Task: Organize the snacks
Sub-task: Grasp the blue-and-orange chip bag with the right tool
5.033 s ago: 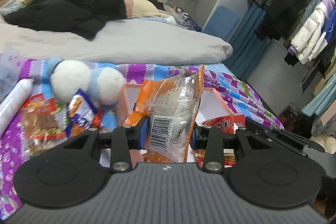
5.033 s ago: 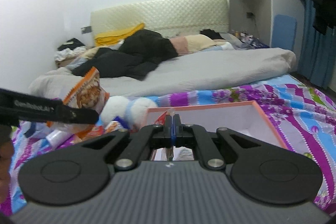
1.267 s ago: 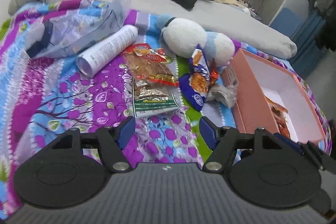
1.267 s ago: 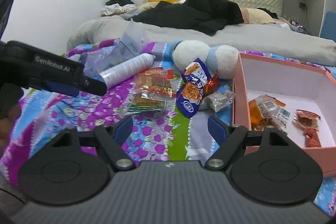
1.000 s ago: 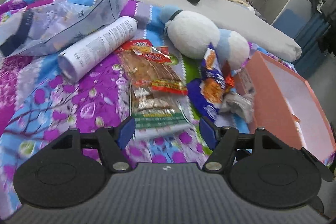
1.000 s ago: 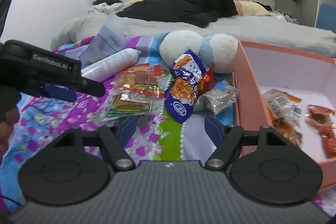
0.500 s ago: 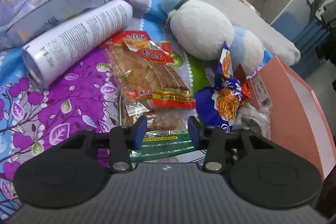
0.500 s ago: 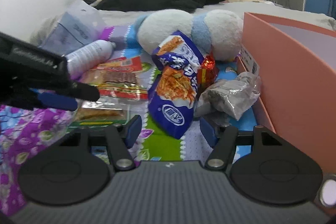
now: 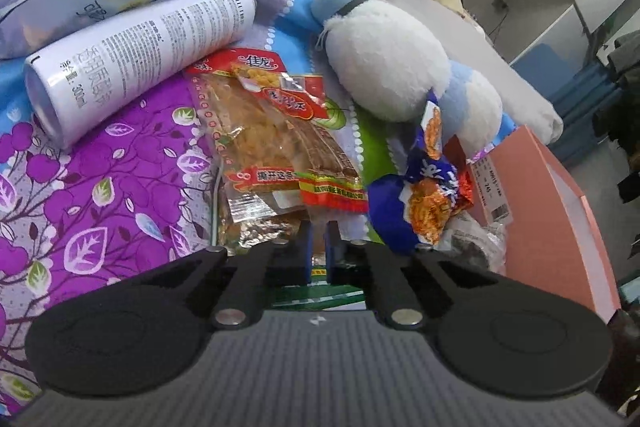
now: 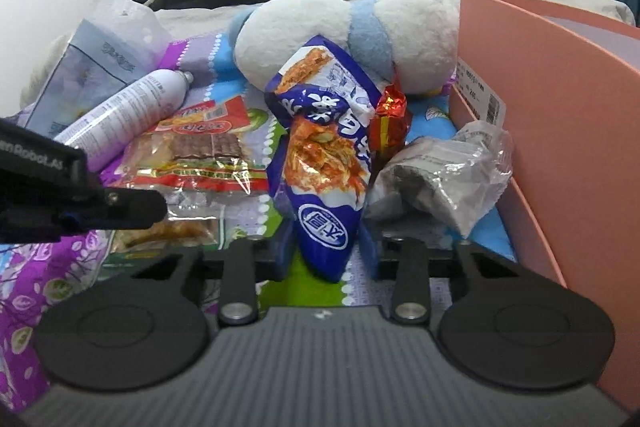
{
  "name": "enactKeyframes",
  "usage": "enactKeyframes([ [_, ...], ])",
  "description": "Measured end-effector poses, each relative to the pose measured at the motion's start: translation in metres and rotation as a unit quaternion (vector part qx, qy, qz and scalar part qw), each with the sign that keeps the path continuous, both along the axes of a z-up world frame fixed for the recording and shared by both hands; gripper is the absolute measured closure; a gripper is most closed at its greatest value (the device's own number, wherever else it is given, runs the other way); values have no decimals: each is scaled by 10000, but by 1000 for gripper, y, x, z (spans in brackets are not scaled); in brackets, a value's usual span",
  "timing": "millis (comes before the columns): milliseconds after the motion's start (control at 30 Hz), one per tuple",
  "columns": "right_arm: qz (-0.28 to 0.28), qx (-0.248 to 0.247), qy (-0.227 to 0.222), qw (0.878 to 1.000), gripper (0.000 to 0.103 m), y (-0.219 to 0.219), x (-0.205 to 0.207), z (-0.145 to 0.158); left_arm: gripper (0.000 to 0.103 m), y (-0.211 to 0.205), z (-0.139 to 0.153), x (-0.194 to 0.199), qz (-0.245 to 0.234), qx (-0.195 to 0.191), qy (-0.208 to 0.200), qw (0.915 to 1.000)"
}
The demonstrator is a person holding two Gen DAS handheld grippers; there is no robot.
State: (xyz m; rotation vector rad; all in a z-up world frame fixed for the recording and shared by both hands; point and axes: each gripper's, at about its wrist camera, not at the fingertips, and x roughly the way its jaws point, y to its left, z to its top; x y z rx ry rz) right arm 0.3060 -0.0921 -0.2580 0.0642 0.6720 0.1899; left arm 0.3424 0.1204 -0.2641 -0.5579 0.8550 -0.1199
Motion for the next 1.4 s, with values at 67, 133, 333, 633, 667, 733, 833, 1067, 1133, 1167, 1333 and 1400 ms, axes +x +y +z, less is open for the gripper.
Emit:
enactKeyframes([
  [67, 28, -18, 4, 10000, 75, -1, 0, 1, 98, -2, 1, -2, -29, -32, -17, 10000],
  [133, 50, -26, -4, 10000, 80, -2, -2, 3, 99, -5, 2, -5, -60, -55, -30, 10000],
  [333, 116, -33, -28, 9999, 83, -6, -11, 11, 99, -13, 10, -18, -85, -138, -48, 9999],
  [633, 292, -166, -92, 9994, 88, -10, -37, 25, 100, -14, 19, -51, -45, -175, -26, 9998],
  [667, 319, -168, -85, 9993, 88, -9, -40, 26, 100, -14, 20, -56, -44, -172, -32, 9998],
  [733, 366, -232, -112, 9990, 90, -9, -49, 28, 100, -14, 23, -65, -51, -156, -67, 9998],
  [833, 406, -291, -118, 9987, 96, -10, -61, 33, 100, -13, 26, -80, -23, -233, -41, 9997],
  [1067, 487, -403, -47, 9980, 100, -21, -86, 45, 101, -16, 35, -111, -86, -248, 136, 9996],
  [1133, 538, -439, -38, 9976, 100, -23, -93, 49, 101, -18, 36, -120, -104, -284, 186, 9994],
  [1167, 574, -458, -30, 9973, 100, -24, -98, 51, 101, -20, 38, -128, -107, -293, 195, 9993],
  [1333, 701, -581, 34, 9958, 100, -34, -124, 58, 101, -25, 38, -161, -9, -286, 326, 9991],
  [1400, 756, -652, 65, 9950, 100, -38, -136, 60, 101, -25, 38, -176, 40, -217, 406, 9989],
])
